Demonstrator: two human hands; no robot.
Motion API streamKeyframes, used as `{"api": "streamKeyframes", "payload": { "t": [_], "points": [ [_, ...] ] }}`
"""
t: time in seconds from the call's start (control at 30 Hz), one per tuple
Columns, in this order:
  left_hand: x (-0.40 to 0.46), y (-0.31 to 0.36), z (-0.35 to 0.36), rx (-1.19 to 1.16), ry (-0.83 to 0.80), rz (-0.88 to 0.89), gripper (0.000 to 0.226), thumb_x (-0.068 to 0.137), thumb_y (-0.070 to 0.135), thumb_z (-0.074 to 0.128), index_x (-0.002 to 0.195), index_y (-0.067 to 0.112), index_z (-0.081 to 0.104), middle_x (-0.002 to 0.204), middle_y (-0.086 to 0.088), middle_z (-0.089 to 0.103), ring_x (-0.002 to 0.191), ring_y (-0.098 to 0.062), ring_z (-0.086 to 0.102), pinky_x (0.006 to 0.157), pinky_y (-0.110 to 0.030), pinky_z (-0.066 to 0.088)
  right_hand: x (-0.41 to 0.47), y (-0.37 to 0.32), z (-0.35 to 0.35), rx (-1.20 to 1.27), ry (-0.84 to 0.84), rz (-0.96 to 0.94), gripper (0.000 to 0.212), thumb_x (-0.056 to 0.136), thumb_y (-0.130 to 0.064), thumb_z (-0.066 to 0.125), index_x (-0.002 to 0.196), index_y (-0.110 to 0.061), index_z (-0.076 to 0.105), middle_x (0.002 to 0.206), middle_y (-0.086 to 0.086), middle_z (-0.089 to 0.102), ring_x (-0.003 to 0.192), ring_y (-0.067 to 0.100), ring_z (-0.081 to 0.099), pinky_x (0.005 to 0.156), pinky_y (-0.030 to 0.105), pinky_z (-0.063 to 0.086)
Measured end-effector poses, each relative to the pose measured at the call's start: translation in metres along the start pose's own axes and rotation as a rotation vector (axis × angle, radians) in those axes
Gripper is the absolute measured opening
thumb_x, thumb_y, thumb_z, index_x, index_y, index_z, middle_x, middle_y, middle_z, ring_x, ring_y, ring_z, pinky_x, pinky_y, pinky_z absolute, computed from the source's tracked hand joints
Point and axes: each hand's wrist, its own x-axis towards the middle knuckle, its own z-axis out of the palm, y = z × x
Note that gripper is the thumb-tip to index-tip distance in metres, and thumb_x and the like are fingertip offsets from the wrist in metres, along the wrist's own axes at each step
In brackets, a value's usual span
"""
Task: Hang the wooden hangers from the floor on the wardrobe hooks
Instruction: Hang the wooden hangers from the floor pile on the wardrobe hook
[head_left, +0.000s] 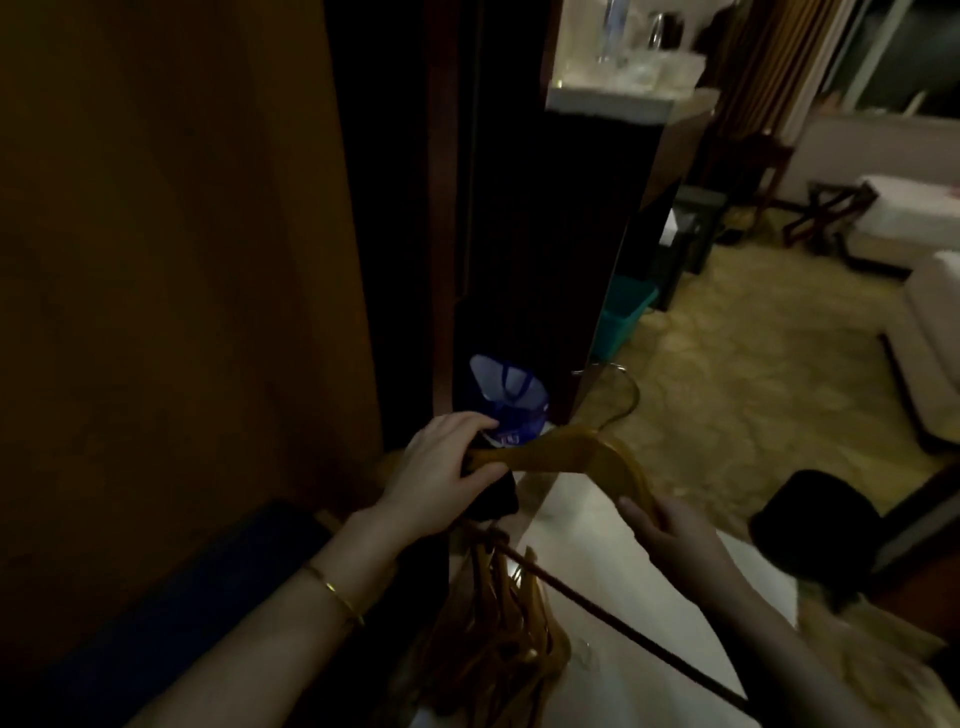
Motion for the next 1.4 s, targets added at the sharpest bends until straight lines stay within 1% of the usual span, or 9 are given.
{"api": "streamKeyframes", "payload": {
  "t": [0.17, 0.27, 0.47, 0.6, 0.7, 0.8, 0.93, 1.1, 1.4],
  "points": [
    [-0.027, 0.049, -0.111, -0.106, -0.003, -0.053, 0.05, 0.076, 0.072, 0.038, 0.108, 0.036, 0.053, 0.102, 0.01, 0.062, 0.092, -0.006, 0.058, 0.083, -0.041, 0.051, 0.004, -0.126, -0.071, 0.056, -0.27, -0.231, 0.017, 0.091, -0.037, 0.048, 0.079, -0.027, 0.055, 0.064, -0.008, 0.049, 0.053, 0.001, 0.047, 0.058, 0.025, 0.039],
    [-0.049, 0.071, -0.18, -0.101, 0.109, -0.09, 0.058, 0.07, 0.083, 0.029, 0.102, 0.04, 0.053, 0.086, 0.006, 0.064, 0.075, -0.01, 0.061, 0.072, -0.043, 0.052, 0.004, -0.203, -0.099, 0.025, -0.32, -0.456, 0.017, 0.091, -0.038, 0.049, 0.079, -0.026, 0.054, 0.068, 0.001, 0.051, 0.061, 0.012, 0.051, 0.061, 0.035, 0.04],
    [-0.076, 0.104, -0.308, 0.039, 0.445, -0.161, 0.036, 0.077, 0.062, 0.039, 0.098, 0.037, 0.054, 0.07, 0.007, 0.055, 0.053, -0.003, 0.049, 0.051, -0.021, 0.037, 0.012, -0.349, -0.116, -0.128, -0.151, -0.77, 0.019, 0.091, -0.046, 0.045, 0.092, -0.027, 0.044, 0.064, -0.006, 0.054, 0.054, 0.01, 0.055, 0.049, 0.022, 0.039],
    [-0.095, 0.113, -0.383, 0.158, 0.649, -0.217, 0.049, 0.071, 0.067, 0.037, 0.096, 0.03, 0.057, 0.076, -0.002, 0.062, 0.064, -0.015, 0.059, 0.059, -0.038, 0.052, 0.011, -0.432, -0.099, -0.154, 0.116, -0.913, 0.037, 0.09, -0.056, 0.033, 0.1, -0.024, 0.047, 0.064, -0.008, 0.053, 0.054, 0.006, 0.054, 0.048, 0.019, 0.038],
    [-0.109, 0.106, -0.437, 0.206, 0.727, -0.279, 0.042, 0.075, 0.06, 0.044, 0.094, 0.026, 0.059, 0.082, -0.002, 0.066, 0.071, -0.021, 0.064, 0.07, -0.049, 0.054, 0.019, -0.491, -0.081, -0.134, 0.212, -0.999, 0.056, 0.087, -0.062, 0.026, 0.11, -0.019, 0.052, 0.067, -0.009, 0.053, 0.06, 0.01, 0.056, 0.056, 0.027, 0.047],
    [-0.109, 0.095, -0.488, 0.282, 0.789, -0.33, 0.028, 0.084, 0.049, 0.049, 0.095, 0.025, 0.059, 0.082, 0.004, 0.066, 0.072, -0.018, 0.065, 0.071, -0.047, 0.056, 0.032, -0.554, -0.069, -0.095, 0.192, -1.038, 0.068, 0.088, -0.063, 0.025, 0.132, -0.016, 0.045, 0.101, 0.004, 0.065, 0.093, 0.023, 0.063, 0.081, 0.037, 0.051],
    [-0.092, 0.075, -0.555, 0.293, 0.813, -0.378, 0.03, 0.087, 0.043, 0.051, 0.097, 0.017, 0.062, 0.087, -0.003, 0.067, 0.077, -0.02, 0.065, 0.075, -0.043, 0.056, 0.056, -0.628, -0.06, -0.027, 0.106, -1.006, 0.067, 0.09, -0.061, 0.034, 0.137, -0.015, 0.041, 0.133, 0.01, 0.054, 0.122, 0.03, 0.05, 0.097, 0.043, 0.042],
    [-0.074, 0.037, -0.605, 0.296, 0.844, -0.366, 0.023, 0.088, 0.041, 0.05, 0.094, 0.021, 0.058, 0.088, 0.0, 0.066, 0.072, -0.014, 0.063, 0.07, -0.032, 0.053, 0.086, -0.688, -0.043, 0.004, 0.08, -1.034, 0.065, 0.089, -0.061, 0.036, 0.133, -0.014, 0.047, 0.13, 0.009, 0.056, 0.119, 0.029, 0.052, 0.095, 0.042, 0.041],
    [-0.045, -0.009, -0.671, 0.362, 0.931, -0.418, 0.023, 0.09, 0.041, 0.047, 0.086, 0.022, 0.059, 0.081, -0.002, 0.064, 0.072, -0.019, 0.063, 0.067, -0.034, 0.052, 0.139, -0.77, -0.013, 0.078, 0.027, -1.074, 0.062, 0.087, -0.064, 0.037, 0.119, -0.015, 0.058, 0.107, 0.005, 0.062, 0.101, 0.025, 0.058, 0.086, 0.037, 0.044]
  ]
}}
